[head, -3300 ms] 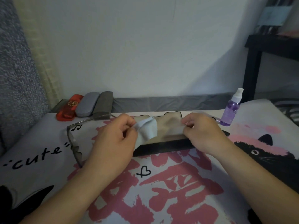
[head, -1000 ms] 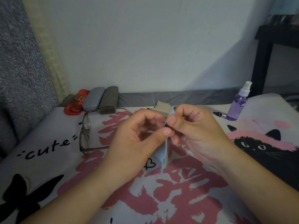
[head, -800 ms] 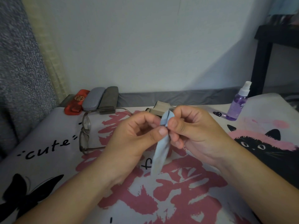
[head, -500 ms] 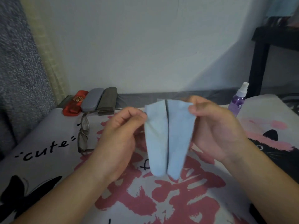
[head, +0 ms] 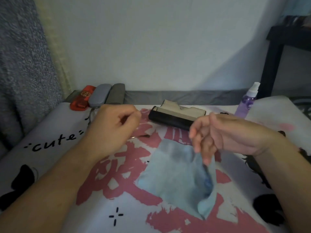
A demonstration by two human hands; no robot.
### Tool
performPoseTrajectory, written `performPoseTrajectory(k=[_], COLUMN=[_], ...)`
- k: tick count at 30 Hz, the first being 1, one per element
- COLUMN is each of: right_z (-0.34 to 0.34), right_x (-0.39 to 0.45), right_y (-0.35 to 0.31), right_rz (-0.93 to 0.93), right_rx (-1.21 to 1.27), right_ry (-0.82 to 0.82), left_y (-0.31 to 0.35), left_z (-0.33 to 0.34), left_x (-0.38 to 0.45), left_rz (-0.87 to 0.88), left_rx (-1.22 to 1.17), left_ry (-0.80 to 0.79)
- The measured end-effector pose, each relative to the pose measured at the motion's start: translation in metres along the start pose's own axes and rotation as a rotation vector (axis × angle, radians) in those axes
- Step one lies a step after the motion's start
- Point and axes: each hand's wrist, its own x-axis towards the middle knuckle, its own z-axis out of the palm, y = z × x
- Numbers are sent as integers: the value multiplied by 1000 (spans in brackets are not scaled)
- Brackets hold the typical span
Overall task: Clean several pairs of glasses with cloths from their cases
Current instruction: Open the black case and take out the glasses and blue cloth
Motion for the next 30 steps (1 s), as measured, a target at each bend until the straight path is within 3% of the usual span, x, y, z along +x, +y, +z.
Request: performPoseTrajectory(k=[4,7,11,16,20,23,26,30], right_z=[8,15,24,34,39,41,41,27], right_x=[20,26,25,30,29,27,32,29], right_y=[6,10,7,7,10,8,6,3], right_rz=[-72,-135,-190,-217,-203,-247,-334,-516], right_rx=[50,59,129,121,100,127,-39,-354], right_ry=[343,461,424,427,465,514,747,1307], left_y=[-2,5,-10,-22,-28,-22,-10,6], left_z=[1,-12,-45,-59,-60,-64,-67,-55], left_x=[3,2,-27,-71,-70,-58,-39,-11], left_rz=[114,132,-71,-26,2,-26,-82,-128], left_rx=[294,482,593,682,736,693,604,413], left_ry=[255,372,77,-140,-58,121,374,538])
